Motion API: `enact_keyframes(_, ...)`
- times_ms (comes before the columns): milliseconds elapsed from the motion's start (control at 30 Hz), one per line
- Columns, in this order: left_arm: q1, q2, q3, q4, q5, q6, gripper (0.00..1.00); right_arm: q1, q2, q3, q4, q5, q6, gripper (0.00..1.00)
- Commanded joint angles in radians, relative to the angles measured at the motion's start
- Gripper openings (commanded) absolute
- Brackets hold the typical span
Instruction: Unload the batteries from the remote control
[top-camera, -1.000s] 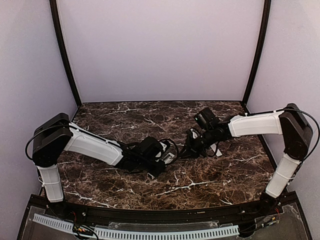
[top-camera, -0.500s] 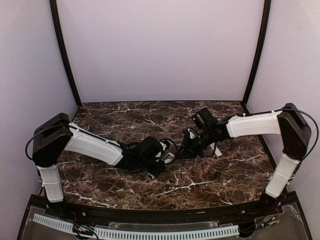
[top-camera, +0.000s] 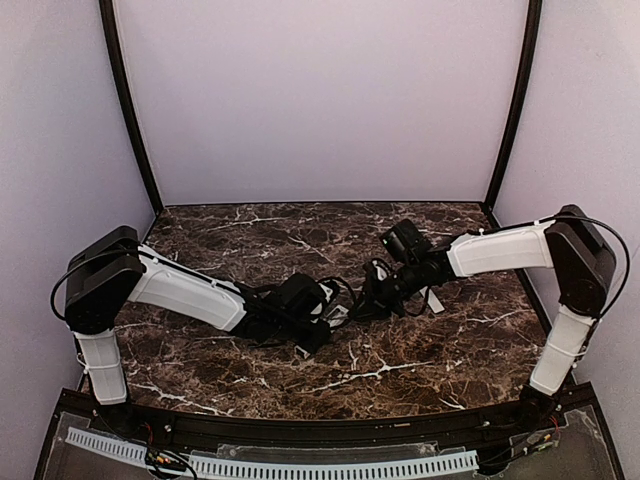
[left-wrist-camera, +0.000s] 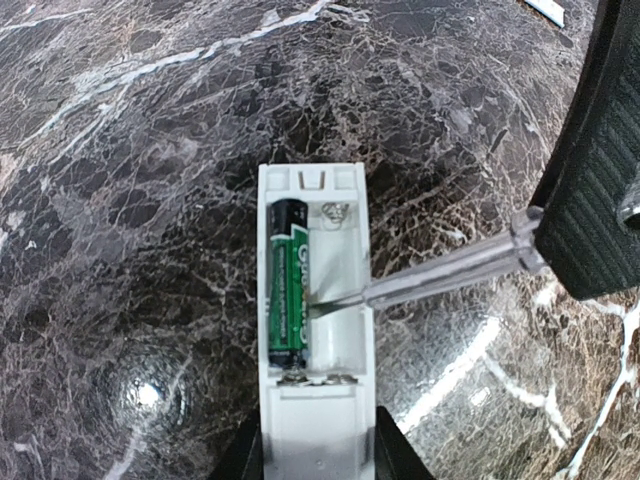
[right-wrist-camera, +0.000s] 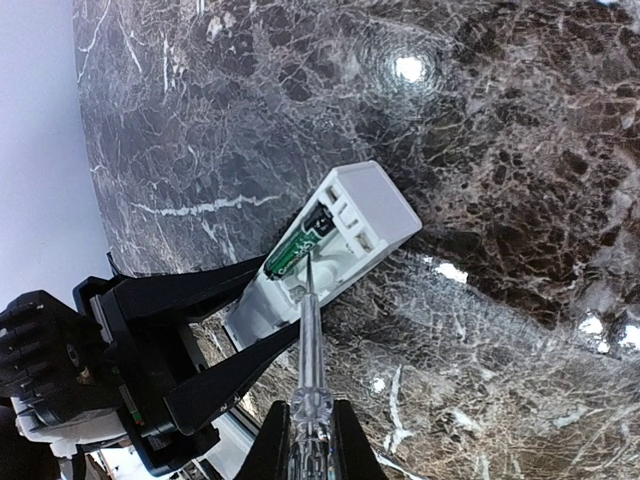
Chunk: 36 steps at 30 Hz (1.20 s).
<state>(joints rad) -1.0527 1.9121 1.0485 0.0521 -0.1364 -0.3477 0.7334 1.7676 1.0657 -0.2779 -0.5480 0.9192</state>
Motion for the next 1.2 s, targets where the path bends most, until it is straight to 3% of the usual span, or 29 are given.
enact_keyframes(0,-0.006,0.030,-0.011,-0.055,0.021,-0.007,0.00,0.012,0.028,0.018,0.030,-0.008,-0.010,0.00)
enact_keyframes(633,-0.006,0.030,-0.007,-0.056,0.026,0.002,0.00,0.021,0.068,0.004,0.015,0.079,-0.083,0.00)
enact_keyframes(1167,-0.006,0.030,-0.004,-0.056,0.027,0.007,0.00,0.026,0.000,-0.001,-0.087,0.302,-0.114,0.00)
